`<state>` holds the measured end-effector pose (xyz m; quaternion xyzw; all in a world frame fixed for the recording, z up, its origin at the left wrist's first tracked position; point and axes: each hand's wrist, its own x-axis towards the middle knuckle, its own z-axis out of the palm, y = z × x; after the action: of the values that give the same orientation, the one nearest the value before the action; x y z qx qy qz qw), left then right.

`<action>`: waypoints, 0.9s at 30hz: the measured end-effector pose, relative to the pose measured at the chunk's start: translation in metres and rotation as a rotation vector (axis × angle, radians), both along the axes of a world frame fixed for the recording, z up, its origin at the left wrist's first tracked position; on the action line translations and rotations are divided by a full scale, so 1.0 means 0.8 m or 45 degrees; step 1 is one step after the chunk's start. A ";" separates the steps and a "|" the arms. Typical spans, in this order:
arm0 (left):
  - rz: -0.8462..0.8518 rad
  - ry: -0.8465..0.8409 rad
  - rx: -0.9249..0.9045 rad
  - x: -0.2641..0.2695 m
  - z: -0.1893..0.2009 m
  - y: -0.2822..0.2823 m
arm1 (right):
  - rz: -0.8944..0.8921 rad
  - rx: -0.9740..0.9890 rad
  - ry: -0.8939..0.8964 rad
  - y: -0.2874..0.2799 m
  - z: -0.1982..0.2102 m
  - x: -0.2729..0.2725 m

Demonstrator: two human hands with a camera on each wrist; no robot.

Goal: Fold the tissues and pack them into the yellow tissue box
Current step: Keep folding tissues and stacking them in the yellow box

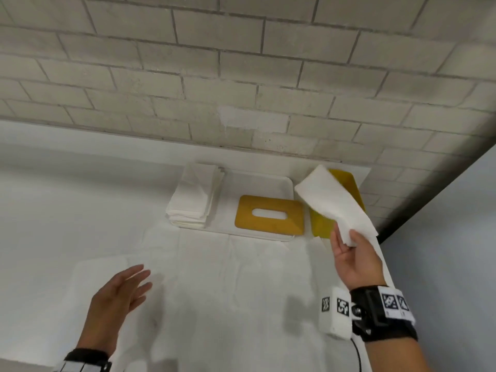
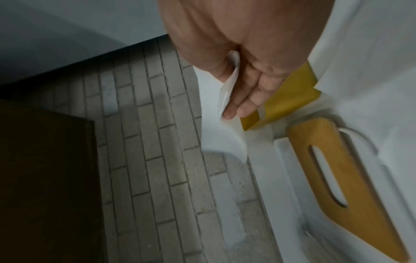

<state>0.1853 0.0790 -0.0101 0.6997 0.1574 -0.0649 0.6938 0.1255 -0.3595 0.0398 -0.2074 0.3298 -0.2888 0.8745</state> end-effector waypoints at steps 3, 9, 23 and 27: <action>-0.039 -0.050 0.294 -0.018 -0.021 0.011 | -0.027 0.037 0.019 -0.027 0.003 0.026; -0.013 -0.137 0.668 -0.049 -0.042 0.005 | -0.040 0.043 0.132 -0.054 -0.003 0.070; -0.039 -0.159 0.917 -0.079 -0.076 -0.009 | 0.092 0.053 0.173 -0.070 0.002 0.129; -0.041 -0.188 0.869 -0.077 -0.086 0.002 | 0.136 0.143 0.234 -0.091 -0.022 0.149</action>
<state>0.1238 0.0810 -0.0792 0.8966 0.1084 0.0313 0.4283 0.2450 -0.4319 0.0224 -0.2008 0.4126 -0.2027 0.8650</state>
